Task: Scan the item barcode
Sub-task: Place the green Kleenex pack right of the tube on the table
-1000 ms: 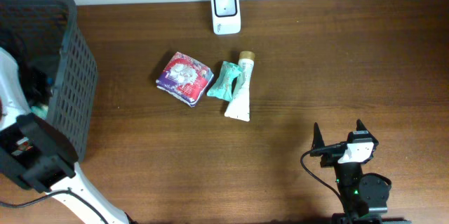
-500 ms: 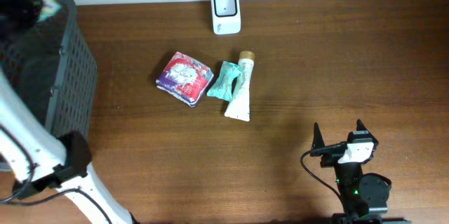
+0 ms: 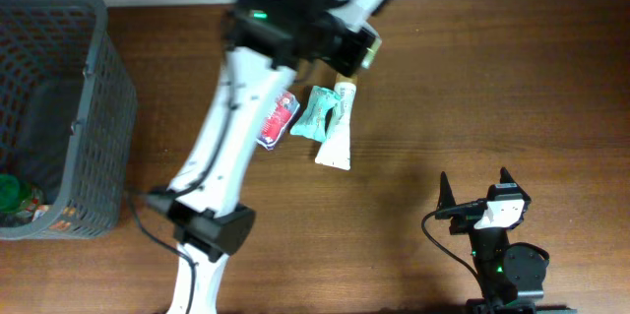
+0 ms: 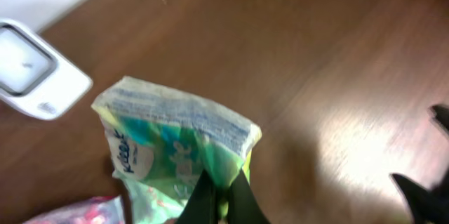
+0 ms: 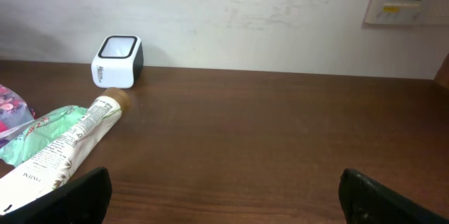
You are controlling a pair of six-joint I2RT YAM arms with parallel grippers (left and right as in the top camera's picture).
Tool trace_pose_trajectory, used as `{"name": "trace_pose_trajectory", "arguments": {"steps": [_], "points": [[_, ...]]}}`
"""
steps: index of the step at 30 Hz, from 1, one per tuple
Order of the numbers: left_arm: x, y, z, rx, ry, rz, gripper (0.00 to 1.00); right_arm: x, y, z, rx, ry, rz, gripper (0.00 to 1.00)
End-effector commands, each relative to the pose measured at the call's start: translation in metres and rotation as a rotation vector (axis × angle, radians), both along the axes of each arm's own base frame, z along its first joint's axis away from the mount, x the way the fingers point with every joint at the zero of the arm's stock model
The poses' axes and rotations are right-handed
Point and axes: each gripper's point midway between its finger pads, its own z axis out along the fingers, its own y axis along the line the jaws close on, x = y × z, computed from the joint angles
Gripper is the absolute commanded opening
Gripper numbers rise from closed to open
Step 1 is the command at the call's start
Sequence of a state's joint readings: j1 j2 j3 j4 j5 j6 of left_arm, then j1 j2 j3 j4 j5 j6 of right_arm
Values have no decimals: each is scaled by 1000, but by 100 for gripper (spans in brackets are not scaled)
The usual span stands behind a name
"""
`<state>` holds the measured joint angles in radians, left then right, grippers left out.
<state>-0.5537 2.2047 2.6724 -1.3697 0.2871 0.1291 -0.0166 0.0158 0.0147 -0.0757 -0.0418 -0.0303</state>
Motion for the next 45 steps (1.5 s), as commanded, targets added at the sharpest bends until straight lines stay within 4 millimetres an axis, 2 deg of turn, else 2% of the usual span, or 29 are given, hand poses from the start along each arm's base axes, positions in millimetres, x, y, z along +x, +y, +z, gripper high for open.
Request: {"name": "trace_pose_trajectory", "arguments": {"steps": [1,2,5,6,7,9,11,12,13,15,16,18,19,21,22,24,25,27,28,29,30,34,36,40,43,45], "points": [[5,-54,-75,88,-15,-121,0,0,3,-3,1,4,12,99],[2,-73,-103,119,-31,-197,0,0,3,-3,1,4,12,99],[-10,-93,-160,206,-32,-345,0,0,3,-3,1,4,12,99],[-9,-95,-177,228,-19,-357,0,0,3,-3,1,4,12,99],[-7,-94,-186,245,-15,-353,0,0,3,-3,1,4,12,99],[5,-86,-217,331,-17,-315,0,0,3,-3,1,4,12,99],[13,-83,-235,374,-24,-294,0,0,3,-3,1,4,12,99],[13,-83,-236,375,-24,-293,9,0,3,-3,1,4,12,99],[13,-83,-236,375,-24,-293,30,0,3,-3,1,4,12,99],[14,-84,-234,360,-12,-260,59,0,3,-3,1,4,12,99],[16,-84,-231,344,0,-223,66,0,3,-3,1,4,12,99],[27,-83,-213,300,-2,-152,75,0,3,-3,1,4,12,99],[34,-80,-197,273,-16,-119,75,0,3,-3,1,4,12,98],[52,-69,-148,192,-51,-18,71,0,3,-3,1,4,12,99],[63,-54,-104,127,-84,59,71,0,3,-3,1,4,12,99],[70,-25,-42,49,-142,144,72,0,3,-3,1,4,12,99],[69,5,9,2,-201,195,71,0,3,-3,1,4,12,99],[53,58,73,-38,-271,271,74,0,3,-3,1,4,12,99],[43,79,89,-39,-279,297,90,0,3,-3,1,4,11,99],[34,96,100,-36,-281,321,99,0,3,-3,1,4,12,99],[21,124,112,3,-300,327,99,0,3,-3,1,4,12,99],[17,190,113,2,-225,509,99,0,3,-3,1,4,11,99],[21,254,102,-48,-110,761,99,0,3,-3,1,4,12,99],[5,348,84,-89,38,1149,99,0,3,-3,1,4,12,99],[-14,393,69,-6,90,1254,99,0,3,-3,1,4,12,99],[-19,417,67,-55,116,1398,99,0,3,-3,1,4,12,99]]}}
